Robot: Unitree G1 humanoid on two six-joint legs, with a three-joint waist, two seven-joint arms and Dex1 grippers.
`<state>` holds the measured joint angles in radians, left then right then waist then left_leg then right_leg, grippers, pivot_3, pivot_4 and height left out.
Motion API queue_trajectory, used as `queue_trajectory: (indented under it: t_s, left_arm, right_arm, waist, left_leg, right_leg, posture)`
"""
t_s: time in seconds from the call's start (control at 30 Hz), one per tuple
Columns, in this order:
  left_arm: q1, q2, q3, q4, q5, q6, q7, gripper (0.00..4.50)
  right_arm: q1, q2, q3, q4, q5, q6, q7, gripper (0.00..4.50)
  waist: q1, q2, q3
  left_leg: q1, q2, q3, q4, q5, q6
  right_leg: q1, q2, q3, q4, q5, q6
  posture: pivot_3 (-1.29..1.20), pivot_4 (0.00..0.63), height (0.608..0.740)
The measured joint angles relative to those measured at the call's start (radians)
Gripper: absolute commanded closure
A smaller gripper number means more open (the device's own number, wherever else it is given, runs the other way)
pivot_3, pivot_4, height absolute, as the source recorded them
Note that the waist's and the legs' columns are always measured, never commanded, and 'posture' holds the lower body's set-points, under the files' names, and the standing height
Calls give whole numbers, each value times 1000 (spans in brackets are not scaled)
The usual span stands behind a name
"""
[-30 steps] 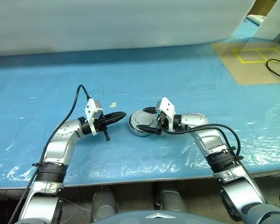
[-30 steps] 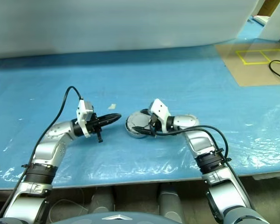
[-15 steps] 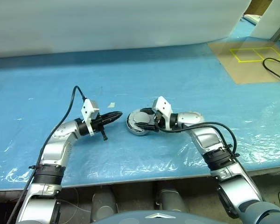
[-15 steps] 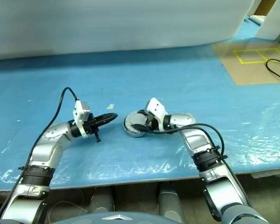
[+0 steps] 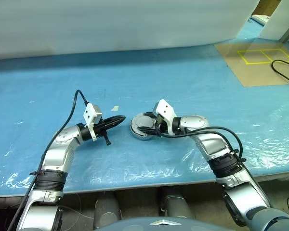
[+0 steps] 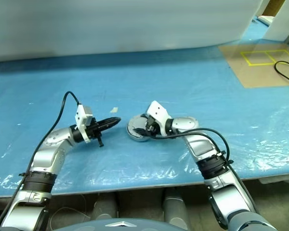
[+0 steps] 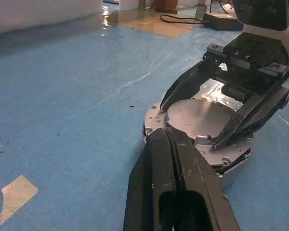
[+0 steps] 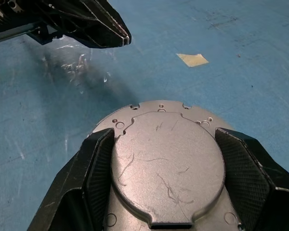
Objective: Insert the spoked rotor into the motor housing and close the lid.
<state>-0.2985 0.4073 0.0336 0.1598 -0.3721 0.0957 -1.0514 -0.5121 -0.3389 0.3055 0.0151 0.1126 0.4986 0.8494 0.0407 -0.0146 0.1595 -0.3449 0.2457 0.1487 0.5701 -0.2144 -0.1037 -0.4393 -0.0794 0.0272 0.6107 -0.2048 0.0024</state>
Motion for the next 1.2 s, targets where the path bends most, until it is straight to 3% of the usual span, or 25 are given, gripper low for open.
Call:
queue_trajectory:
  t_s: [0.3, 0.93, 1.2]
  left_arm:
    - [5, -1, -2, 19, 1, -10, 8, 4500]
    - [7, -17, -5, 20, 0, -11, 18, 4500]
    - [-28, -21, -60, 41, 17, 26, 19, 4500]
  right_arm:
    - [12, 37, -1, -34, 2, 68, -61, 1531]
    - [43, 40, 55, -10, -62, -39, -132, 1531]
    - [46, 35, 60, -3, -70, -59, -133, 1531]
  waist:
    - [0, 0, 0]
    - [0, 0, -2]
    - [2, 2, -4]
  left_leg:
    - [0, 0, 0, 0, 0, 0]
    - [10, 0, 1, 0, 0, 0]
    - [11, 0, 1, -1, 0, 0]
  right_leg:
    - [0, 0, 0, 0, 0, 0]
    - [7, 0, 1, 1, 1, -1]
    - [8, 0, 1, 1, 1, -1]
  posture:
    - [0, 150, 740]
    - [0, 150, 740]
    - [0, 150, 740]
